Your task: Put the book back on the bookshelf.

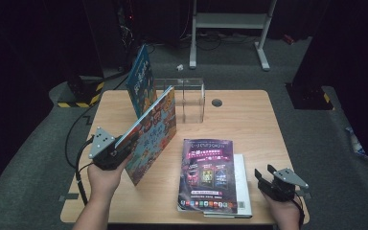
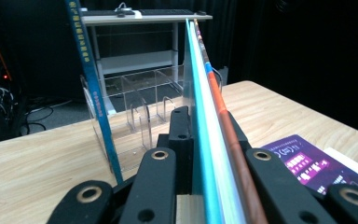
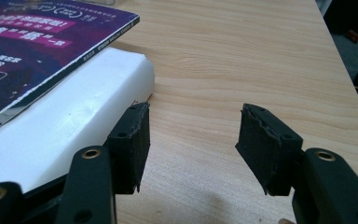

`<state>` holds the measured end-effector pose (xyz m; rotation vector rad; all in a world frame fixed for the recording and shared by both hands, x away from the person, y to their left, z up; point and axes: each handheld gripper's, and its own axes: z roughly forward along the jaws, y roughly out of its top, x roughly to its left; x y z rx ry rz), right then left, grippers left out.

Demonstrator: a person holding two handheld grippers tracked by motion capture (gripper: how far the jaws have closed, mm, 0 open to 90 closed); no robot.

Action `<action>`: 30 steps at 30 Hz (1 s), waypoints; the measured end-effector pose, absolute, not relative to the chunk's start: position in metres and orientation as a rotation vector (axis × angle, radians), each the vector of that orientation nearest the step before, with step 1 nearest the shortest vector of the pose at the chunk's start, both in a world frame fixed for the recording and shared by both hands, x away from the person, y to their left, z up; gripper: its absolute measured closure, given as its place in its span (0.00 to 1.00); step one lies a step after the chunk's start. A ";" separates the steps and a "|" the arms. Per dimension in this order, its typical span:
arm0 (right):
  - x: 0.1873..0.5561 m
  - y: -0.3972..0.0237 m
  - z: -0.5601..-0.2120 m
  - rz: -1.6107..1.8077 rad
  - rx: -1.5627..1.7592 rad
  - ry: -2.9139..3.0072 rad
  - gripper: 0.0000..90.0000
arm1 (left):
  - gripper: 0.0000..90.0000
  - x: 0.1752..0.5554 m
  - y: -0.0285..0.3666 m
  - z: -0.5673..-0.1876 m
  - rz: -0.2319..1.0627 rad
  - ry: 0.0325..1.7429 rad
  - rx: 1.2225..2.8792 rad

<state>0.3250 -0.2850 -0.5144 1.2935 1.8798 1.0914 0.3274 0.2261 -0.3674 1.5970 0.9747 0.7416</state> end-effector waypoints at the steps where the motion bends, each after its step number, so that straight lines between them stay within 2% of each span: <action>1: 0.325 -0.285 -0.514 1.095 1.293 1.881 0.48 | 0.89 0.328 0.226 -0.367 0.747 0.976 1.598; 15: 0.325 -0.286 -0.514 1.121 1.295 1.877 0.48 | 0.90 0.329 0.227 -0.368 0.741 1.022 1.554; 30: 0.324 -0.287 -0.514 1.140 1.297 1.868 0.48 | 0.90 0.342 0.212 -0.350 0.752 1.054 1.569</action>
